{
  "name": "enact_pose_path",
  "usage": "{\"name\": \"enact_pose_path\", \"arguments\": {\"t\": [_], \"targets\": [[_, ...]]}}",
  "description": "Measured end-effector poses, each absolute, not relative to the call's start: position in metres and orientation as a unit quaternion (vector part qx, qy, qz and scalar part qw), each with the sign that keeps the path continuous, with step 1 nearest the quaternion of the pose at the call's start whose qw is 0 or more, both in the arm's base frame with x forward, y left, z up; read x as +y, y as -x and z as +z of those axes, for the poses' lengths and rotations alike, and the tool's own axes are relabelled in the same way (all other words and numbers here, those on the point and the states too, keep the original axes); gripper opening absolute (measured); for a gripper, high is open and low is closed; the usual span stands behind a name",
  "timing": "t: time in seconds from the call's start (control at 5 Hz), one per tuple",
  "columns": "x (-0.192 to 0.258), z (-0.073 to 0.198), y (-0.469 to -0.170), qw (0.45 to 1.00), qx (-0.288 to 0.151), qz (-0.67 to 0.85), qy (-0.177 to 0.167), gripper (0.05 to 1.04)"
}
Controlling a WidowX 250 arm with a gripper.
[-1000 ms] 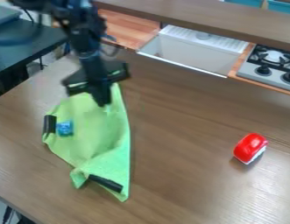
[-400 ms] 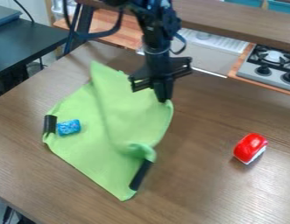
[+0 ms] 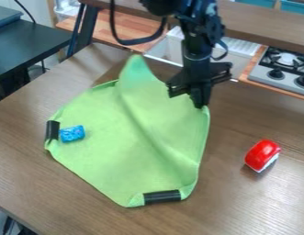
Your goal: Unfold the cloth from the left
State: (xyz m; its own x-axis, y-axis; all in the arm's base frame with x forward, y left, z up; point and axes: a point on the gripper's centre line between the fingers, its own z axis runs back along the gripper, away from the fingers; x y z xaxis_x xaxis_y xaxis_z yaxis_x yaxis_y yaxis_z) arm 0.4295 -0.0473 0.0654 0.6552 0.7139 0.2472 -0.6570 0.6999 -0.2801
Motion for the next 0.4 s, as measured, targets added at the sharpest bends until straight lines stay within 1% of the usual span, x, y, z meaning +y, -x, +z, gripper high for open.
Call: {"name": "enact_pose_path", "arguments": {"t": [0.2,0.4], "targets": [[-0.0575,0.0608,-0.4392,0.905,-0.173,0.379,0.087,0.050],[-0.0657,0.0605,-0.4416,0.908,-0.179,0.367,0.093,0.064]]}}
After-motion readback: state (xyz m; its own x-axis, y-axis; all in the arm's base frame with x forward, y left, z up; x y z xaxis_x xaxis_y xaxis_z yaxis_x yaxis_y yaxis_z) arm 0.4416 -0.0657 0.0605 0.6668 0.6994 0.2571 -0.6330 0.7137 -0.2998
